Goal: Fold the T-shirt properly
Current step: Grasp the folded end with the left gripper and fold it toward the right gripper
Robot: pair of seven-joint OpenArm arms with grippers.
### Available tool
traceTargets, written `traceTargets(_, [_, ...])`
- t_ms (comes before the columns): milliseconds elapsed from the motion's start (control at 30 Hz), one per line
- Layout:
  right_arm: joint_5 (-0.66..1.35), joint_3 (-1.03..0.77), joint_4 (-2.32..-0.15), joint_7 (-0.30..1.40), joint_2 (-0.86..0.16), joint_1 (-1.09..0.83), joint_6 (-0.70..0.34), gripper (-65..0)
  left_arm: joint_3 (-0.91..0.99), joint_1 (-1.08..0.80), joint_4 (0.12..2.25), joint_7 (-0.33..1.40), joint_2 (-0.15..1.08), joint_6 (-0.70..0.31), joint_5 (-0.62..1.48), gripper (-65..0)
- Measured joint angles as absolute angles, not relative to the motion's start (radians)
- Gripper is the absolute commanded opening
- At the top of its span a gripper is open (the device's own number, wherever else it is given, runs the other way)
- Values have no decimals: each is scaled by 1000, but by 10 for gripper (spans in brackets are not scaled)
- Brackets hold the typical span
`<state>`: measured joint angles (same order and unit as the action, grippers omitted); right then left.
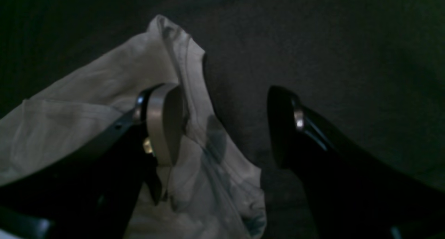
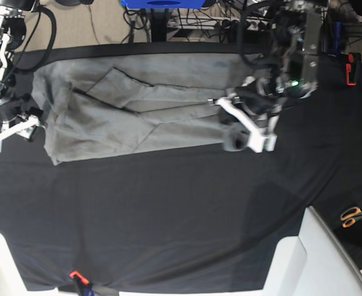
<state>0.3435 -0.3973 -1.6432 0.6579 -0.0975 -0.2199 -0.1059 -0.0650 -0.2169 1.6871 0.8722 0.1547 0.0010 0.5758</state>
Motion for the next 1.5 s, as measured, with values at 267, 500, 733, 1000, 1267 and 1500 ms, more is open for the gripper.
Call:
traceTargets(267, [344, -400, -1643, 659, -96, -226, -106, -287, -149, -146, 1596, 869, 121, 1, 577, -650])
traceTargets(500, [343, -402, -1643, 658, -99, -226, -106, -287, -159, -128, 1546, 868, 102, 1, 576, -650])
traceTargets(733, [344, -402, -1643, 657, -99, -225, -106, -287, -205, -123, 1546, 865, 112, 4, 572, -650])
traceTargets(1000, [344, -401, -1643, 658, -99, -220, -106, -287, -281, -100, 1545, 873, 117, 1, 577, -485])
traceTargets(1267, [344, -401, -1643, 658, -99, -220, -106, -287, -281, -97, 1551, 873, 114, 0, 580, -260])
traceTargets(1500, [348, -399, -1640, 657, -99, -202, -109, -287, -426, -43, 1552, 890, 113, -1, 585, -260])
